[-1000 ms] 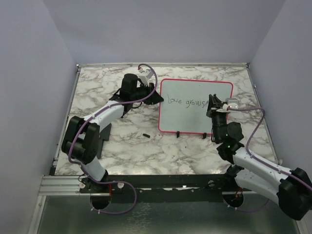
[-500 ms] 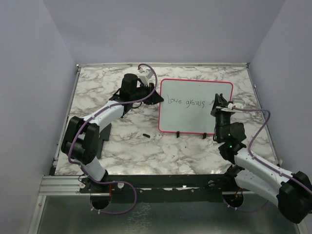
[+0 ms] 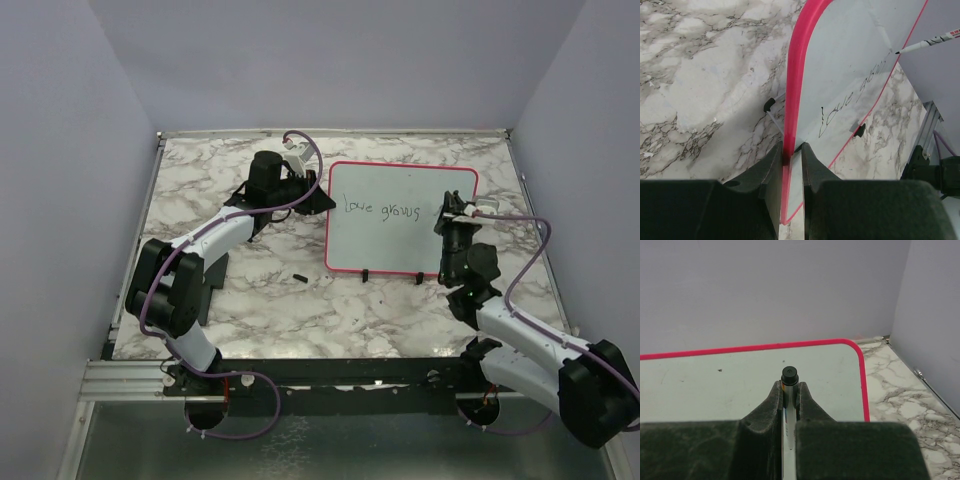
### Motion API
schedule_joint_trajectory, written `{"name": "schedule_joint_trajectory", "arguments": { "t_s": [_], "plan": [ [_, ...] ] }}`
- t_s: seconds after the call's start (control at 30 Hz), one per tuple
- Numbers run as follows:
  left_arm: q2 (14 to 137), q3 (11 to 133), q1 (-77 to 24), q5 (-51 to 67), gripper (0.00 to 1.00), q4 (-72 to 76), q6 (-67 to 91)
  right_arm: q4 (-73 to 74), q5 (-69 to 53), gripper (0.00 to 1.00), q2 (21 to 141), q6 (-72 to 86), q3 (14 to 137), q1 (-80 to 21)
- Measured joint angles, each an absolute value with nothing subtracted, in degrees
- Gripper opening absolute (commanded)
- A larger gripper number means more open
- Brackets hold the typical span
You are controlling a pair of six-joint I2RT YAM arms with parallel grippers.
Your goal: Write a sentence on the whiteboard
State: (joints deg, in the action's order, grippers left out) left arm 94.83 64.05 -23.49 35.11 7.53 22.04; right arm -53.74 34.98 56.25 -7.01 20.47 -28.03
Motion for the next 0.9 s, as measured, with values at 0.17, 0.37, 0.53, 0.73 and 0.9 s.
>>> {"name": "schedule_joint_trajectory", "arguments": {
  "t_s": [0.17, 0.37, 0.53, 0.73, 0.9],
  "plan": [
    [94.8, 64.1, -23.5, 35.1, 0.04, 7.5, 22.0, -54.4, 34.2, 0.01, 57.2, -6.9, 20.5, -27.6],
    [94.8, 64.1, -23.5, 35.1, 0.04, 7.5, 22.0, -55.9, 33.6, 0.01, 57.9, -6.9, 20.5, -27.6],
    [94.8, 64.1, -23.5, 35.1, 0.04, 7.5, 22.0, -57.3, 33.1, 0.01, 59.3, -6.9, 20.5, -27.5],
    [94.8, 64.1, -23.5, 35.1, 0.04, 7.5, 22.0, -57.8, 32.1, 0.01, 59.9, -6.9, 20.5, -27.3],
    [94.8, 64.1, -23.5, 35.1, 0.04, 7.5, 22.0, -57.7, 31.8, 0.01, 59.9, -6.9, 20.5, -27.3]
  ]
}}
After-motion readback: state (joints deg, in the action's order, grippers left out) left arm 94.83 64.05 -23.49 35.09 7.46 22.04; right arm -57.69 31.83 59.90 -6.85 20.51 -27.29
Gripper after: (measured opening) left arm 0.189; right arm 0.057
